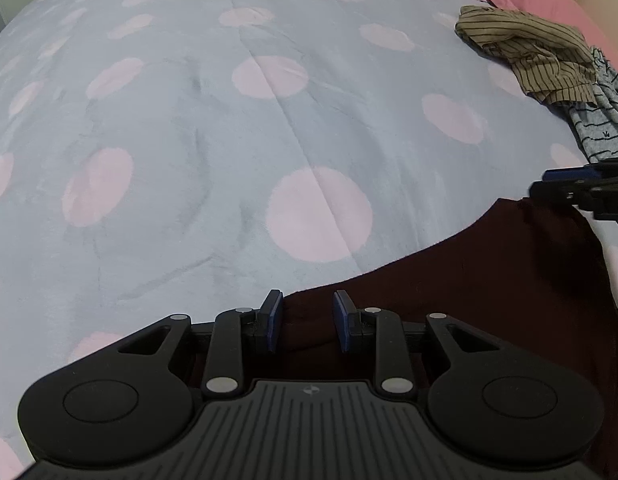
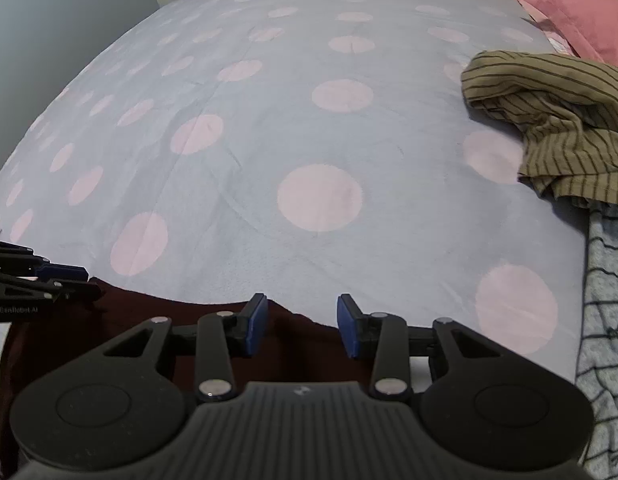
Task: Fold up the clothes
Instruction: 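Lower the maroon sweater onto the bed with both tools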
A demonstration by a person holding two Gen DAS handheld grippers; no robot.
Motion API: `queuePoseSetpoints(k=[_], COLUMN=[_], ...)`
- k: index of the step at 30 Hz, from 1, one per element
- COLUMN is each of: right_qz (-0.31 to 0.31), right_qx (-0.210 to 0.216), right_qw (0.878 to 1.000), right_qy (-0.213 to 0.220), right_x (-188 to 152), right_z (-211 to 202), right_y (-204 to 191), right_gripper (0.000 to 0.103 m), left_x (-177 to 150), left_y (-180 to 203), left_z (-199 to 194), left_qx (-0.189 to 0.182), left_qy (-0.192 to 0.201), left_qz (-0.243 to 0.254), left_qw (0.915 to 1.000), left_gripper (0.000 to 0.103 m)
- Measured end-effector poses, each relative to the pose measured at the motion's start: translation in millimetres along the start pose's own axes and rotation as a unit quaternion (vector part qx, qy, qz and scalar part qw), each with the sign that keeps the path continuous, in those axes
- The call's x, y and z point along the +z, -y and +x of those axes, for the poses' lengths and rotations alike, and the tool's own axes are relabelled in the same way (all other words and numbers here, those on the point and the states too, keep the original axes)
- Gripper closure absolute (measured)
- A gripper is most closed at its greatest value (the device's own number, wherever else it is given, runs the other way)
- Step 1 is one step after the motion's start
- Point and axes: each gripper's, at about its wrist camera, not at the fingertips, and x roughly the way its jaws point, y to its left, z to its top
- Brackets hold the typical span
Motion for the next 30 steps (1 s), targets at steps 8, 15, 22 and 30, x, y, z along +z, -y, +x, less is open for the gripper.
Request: queuePoseSetpoints(k=[8,15,22,30], right_qz=[-0.012,-0.017,-0.015,-0.012], right_qx=[0.021,-0.009,-0.008,-0.029], right_qw=[0.999,1.000,1.000,0.998], right_qy=[-0.024,0.014,0.010,0.050], right_x=[2,5,2,4], right_z=[25,13,15,-28], right_y=[-7,-12,-11,4], right_gripper=[0.087,0.093,0.081,0.072], left_x=[-1,5,3,-18], left_y=[1,2,0,-16], left_z=[-9,-19,-22,-70], left_qx=[0.012,0.044,0.051,0.064], left_qy=[0.033,0.096,0.097,0.119], left_qz=[0.010,0.009,0.007,-0.004], left_qw=[0.9993,0.9944,0.9939,0.9908], left_gripper=[0.099,0.101,0.100,0.100])
